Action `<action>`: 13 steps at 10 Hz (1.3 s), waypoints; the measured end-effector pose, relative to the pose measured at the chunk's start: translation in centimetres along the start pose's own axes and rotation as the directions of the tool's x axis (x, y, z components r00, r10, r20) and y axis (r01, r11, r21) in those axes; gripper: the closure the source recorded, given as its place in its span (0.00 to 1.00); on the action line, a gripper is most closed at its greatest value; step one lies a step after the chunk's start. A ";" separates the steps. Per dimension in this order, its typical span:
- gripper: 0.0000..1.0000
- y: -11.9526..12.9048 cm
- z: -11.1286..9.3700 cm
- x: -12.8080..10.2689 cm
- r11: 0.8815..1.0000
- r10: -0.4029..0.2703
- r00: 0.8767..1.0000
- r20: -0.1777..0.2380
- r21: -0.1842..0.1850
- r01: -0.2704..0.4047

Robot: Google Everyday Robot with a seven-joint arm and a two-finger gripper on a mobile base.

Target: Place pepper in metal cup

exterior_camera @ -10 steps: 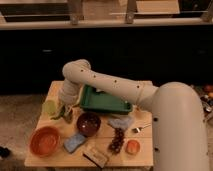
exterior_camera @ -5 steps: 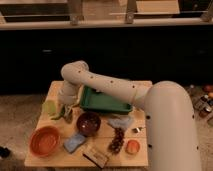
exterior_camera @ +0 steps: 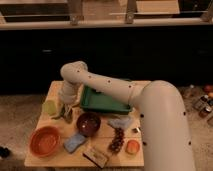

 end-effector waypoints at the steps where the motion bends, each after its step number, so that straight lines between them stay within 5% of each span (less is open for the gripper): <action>1: 1.00 0.1 0.1 0.2 1.000 0.002 1.000 0.004 -0.003 -0.002; 4: 0.95 0.2 0.3 0.8 1.000 0.007 1.000 0.012 -0.016 -0.007; 9: 0.44 0.7 0.4 1.2 0.999 0.037 0.999 0.009 -0.039 -0.036; 13: 0.20 0.7 0.5 1.2 0.998 0.043 0.999 0.019 -0.042 -0.042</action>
